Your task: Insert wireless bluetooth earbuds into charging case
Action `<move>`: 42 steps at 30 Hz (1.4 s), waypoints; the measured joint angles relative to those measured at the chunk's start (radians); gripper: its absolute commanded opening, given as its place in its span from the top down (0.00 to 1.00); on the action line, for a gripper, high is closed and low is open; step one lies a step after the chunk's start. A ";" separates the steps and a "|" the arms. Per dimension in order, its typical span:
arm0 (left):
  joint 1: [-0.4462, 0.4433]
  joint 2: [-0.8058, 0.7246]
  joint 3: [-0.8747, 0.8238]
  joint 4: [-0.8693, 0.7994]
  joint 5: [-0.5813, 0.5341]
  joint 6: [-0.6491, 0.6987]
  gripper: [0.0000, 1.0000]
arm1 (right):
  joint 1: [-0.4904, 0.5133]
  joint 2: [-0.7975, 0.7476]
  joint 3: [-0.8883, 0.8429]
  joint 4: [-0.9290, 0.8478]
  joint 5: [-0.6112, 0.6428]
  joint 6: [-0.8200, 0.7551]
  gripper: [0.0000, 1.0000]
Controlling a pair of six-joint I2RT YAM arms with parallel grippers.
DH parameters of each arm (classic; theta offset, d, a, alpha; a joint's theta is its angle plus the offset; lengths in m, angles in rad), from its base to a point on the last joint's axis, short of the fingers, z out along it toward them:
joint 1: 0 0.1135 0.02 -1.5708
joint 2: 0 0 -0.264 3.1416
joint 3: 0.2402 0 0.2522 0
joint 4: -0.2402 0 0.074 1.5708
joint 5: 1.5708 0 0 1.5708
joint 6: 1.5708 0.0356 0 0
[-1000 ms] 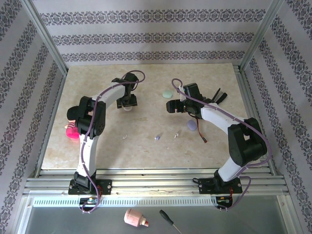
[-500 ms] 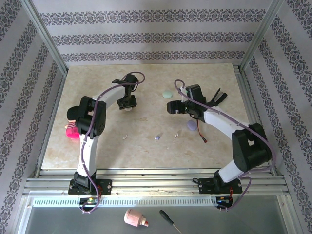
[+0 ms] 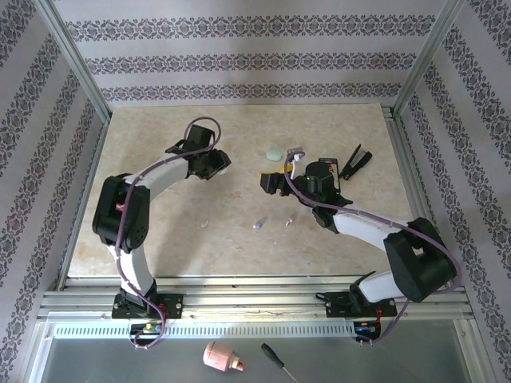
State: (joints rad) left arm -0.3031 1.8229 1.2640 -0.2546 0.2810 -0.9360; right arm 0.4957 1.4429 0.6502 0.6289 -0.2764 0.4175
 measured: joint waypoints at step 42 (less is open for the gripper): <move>-0.116 -0.150 -0.266 0.502 0.103 -0.456 0.10 | 0.092 0.401 0.192 0.253 -0.051 0.034 0.86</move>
State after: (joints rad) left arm -0.4191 1.6733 0.9985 0.2470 0.3843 -1.3918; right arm 0.5873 1.8435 0.8417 0.8822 -0.3275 0.4519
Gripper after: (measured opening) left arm 0.783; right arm 0.167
